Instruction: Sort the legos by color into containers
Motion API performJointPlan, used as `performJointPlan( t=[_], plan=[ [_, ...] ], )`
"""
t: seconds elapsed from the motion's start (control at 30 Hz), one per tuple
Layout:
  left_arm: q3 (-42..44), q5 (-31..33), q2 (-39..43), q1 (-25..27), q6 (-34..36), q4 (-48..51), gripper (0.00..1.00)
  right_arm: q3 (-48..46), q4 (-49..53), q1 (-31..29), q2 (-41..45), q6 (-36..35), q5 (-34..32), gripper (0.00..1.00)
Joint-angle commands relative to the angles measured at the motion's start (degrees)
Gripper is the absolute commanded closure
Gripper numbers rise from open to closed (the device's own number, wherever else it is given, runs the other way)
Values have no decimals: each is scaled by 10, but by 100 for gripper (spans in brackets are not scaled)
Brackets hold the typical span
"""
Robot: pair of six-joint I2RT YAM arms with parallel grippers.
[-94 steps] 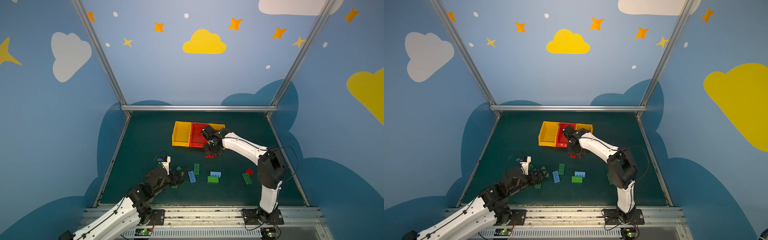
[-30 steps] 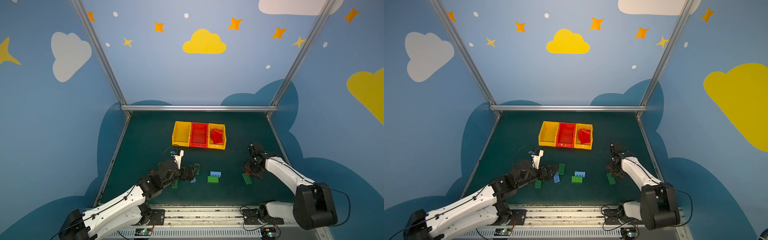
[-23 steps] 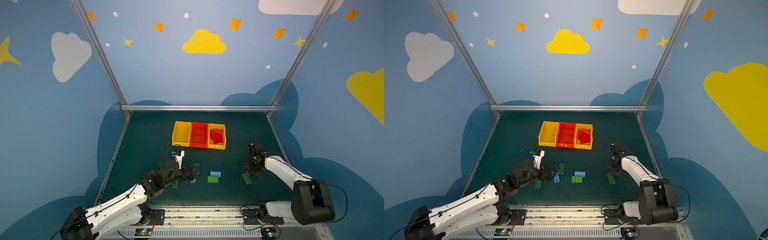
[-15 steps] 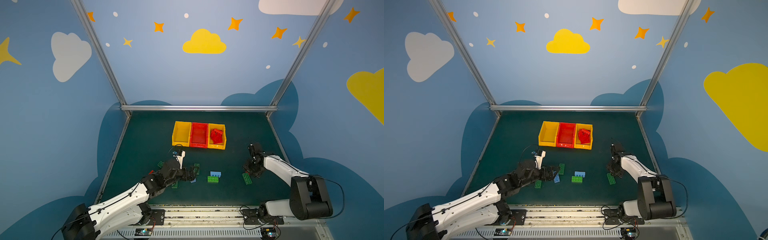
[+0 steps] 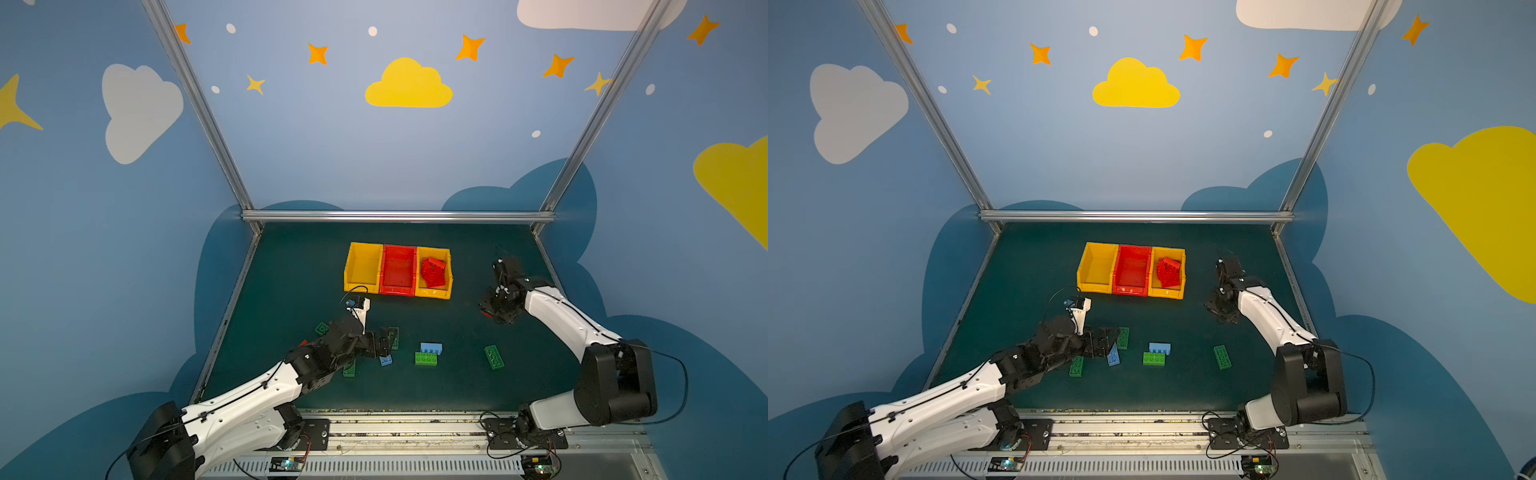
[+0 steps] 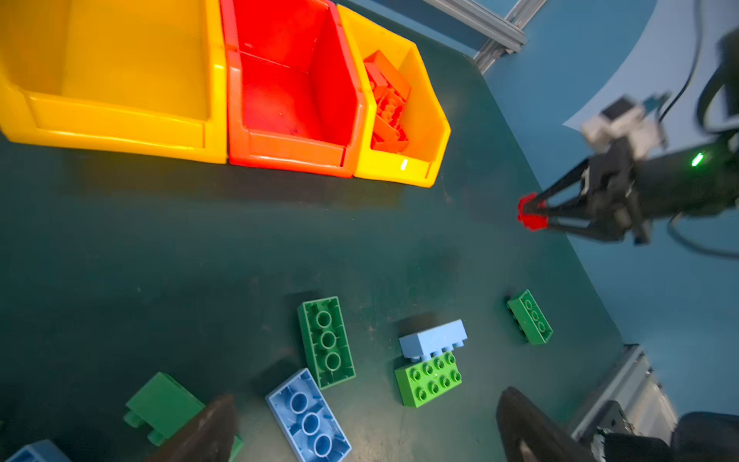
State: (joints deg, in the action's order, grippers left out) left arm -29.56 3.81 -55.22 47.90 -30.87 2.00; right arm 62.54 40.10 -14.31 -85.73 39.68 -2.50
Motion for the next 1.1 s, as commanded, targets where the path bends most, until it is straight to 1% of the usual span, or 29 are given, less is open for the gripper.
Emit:
performJointPlan(
  t=[0.0,0.17,0.27,0.4,0.53,0.6,0.63,0.7,0.77,0.83,0.93,1.07],
  plan=[
    [-18,28,-9,-8,17,8,0,92,24,-27,-51,-30,11,72],
    [-20,31,-21,-27,13,8,0,273,48,-73,-190,-55,26,72],
    [-20,30,-24,-37,9,9,0,359,64,-90,-262,-61,40,72],
    [-21,31,-25,-52,8,13,0,443,74,-103,-334,-64,58,71],
    [-19,29,-25,-66,6,15,0,498,88,-105,-384,-67,66,68],
    [-19,26,-27,-71,3,15,0,513,95,-104,-399,-70,67,66],
    [-20,26,-27,-73,2,16,0,518,96,-104,-403,-71,68,63],
    [-21,27,-27,-76,0,19,0,520,93,-104,-403,-73,75,51],
    [-23,27,-26,-78,-4,23,0,519,89,-104,-396,-77,85,36],
    [-26,28,-20,-79,-6,32,0,516,90,-105,-384,-80,87,28],
    [-29,30,-7,-80,-16,49,0,497,90,-109,-354,-83,85,26],
    [-20,33,34,-80,-38,78,0,431,73,-116,-292,-82,87,23]
  ],
)
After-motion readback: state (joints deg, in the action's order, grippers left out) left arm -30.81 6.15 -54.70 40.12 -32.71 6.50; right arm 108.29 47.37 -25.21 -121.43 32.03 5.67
